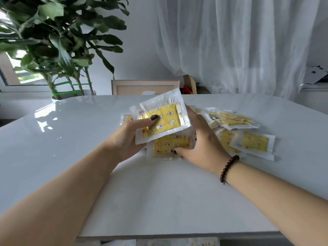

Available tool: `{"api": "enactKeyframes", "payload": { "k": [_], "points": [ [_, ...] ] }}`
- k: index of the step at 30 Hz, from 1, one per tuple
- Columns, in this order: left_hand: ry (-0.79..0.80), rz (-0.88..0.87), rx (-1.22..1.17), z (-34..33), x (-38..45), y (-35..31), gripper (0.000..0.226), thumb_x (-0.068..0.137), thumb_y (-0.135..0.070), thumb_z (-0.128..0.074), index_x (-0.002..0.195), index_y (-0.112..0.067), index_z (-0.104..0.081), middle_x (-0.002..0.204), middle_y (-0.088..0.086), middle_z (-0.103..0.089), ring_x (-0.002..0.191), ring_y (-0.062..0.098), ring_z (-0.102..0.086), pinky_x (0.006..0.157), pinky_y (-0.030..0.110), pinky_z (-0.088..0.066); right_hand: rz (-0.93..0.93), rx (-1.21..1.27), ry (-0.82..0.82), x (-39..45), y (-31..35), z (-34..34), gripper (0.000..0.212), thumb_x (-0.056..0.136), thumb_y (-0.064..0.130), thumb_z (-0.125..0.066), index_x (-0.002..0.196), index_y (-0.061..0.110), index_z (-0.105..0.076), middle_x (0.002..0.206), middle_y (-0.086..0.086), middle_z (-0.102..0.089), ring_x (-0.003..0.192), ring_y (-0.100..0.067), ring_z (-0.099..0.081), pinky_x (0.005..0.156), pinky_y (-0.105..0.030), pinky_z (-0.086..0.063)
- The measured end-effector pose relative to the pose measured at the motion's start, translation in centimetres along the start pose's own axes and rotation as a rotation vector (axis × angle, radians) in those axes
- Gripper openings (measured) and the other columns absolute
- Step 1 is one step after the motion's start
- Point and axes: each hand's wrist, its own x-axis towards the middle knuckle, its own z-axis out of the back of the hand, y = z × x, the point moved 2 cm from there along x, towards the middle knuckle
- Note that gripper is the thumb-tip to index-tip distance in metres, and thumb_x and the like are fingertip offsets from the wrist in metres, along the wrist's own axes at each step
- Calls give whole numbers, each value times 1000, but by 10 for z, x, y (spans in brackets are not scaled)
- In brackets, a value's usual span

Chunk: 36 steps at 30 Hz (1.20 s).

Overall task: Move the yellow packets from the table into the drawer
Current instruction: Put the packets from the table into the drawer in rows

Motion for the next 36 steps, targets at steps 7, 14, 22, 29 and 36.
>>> {"api": "enactKeyframes", "payload": {
  "k": [7,14,22,29,36],
  "points": [
    [-75,-46,-52,9,4,-2,33,70,-11,-64,103,-10,-63,93,6,-71,80,17,-70,77,30,-57,-173,-66,-185,0,0,11,60,64,18,-87,117,15,-59,83,-4,-64,66,-7,-54,62,-1,-39],
    [-125,-172,121,11,8,-2,40,70,2,-71,109,-3,-62,98,14,-73,89,27,-71,67,34,-58,-298,-63,-206,5,-14,13,43,66,35,-84,84,16,-50,66,10,-45,58,-3,-39,52,-8,-35],
    [-162,-178,197,12,7,2,35,65,-3,-68,100,-4,-63,94,13,-74,90,30,-71,70,40,-59,-573,500,-218,6,-25,18,24,86,4,-64,88,28,-62,90,-2,-69,85,-21,-67,85,-40,-56],
    [-322,-125,74,26,11,-3,29,85,12,-54,111,1,-58,103,16,-70,87,25,-72,65,38,-60,-799,709,-384,8,-39,30,16,77,-5,-52,71,10,-52,78,-19,-66,71,-35,-67,77,-50,-56],
    [-335,-105,20,30,14,-4,26,87,13,-51,105,-3,-61,101,13,-72,88,25,-72,70,43,-60,-909,784,-68,23,-52,41,25,74,2,-73,99,1,-66,94,-17,-70,75,-27,-69,69,-38,-59]
  ]
}}
